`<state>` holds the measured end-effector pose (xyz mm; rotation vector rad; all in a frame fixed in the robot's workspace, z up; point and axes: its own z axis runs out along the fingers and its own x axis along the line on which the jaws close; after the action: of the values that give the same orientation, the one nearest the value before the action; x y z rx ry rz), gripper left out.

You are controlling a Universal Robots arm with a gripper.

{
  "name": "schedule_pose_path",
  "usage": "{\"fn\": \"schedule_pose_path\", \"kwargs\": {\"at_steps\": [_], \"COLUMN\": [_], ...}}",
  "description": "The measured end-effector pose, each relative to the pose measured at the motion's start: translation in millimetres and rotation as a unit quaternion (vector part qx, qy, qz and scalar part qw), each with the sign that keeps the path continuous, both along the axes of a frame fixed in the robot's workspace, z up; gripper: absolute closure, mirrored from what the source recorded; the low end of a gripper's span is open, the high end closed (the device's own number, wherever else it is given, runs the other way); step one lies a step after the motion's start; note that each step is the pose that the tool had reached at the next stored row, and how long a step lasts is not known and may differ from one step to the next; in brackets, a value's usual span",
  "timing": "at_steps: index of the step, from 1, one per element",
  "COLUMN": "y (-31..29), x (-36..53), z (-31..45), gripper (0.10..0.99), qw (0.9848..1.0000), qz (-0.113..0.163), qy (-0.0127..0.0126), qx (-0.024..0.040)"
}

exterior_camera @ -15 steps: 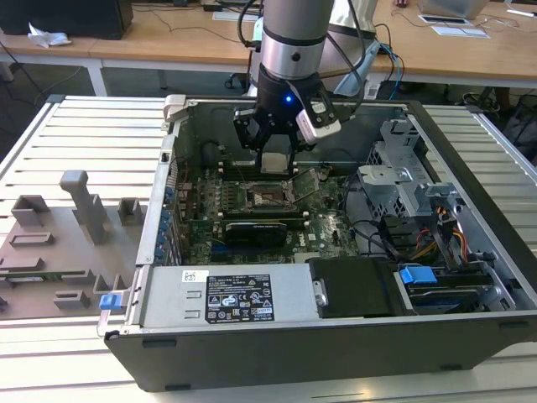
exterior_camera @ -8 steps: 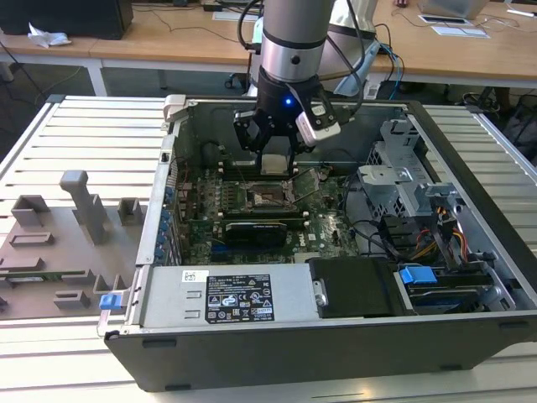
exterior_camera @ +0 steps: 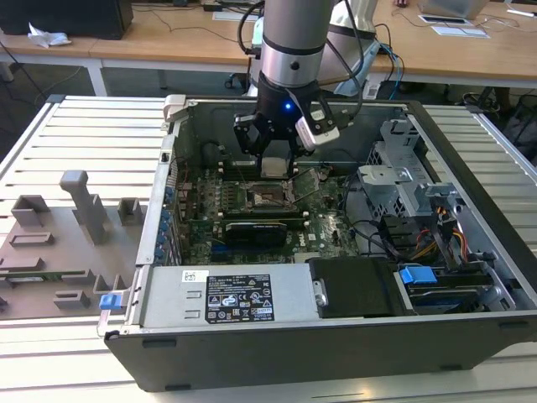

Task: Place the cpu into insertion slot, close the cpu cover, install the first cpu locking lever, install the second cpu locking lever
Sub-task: 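Place the cpu into insertion slot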

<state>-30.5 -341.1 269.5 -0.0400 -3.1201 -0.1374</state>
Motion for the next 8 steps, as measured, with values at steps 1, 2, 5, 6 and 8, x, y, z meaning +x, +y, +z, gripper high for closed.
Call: {"fn": "schedule_pose_path", "kwargs": {"at_steps": [1, 2, 5, 6, 8], "y": [0.0, 0.0, 0.0, 0.0, 0.0], "x": [0.0, 0.0, 0.1, 0.1, 0.1], "z": [-0.9, -1.7, -5.4, -6.5, -10.2], "gripper": [0.545, 0.545, 0.545, 0.545, 0.545], "qw": [1.0000, 1.0000, 1.0000, 1.0000, 1.0000], "qz": [0.000, 0.000, 0.000, 0.000, 0.000], "qy": [0.0000, 0.0000, 0.0000, 0.0000, 0.0000], "qx": [0.0000, 0.0000, 0.0000, 0.0000, 0.0000]}}
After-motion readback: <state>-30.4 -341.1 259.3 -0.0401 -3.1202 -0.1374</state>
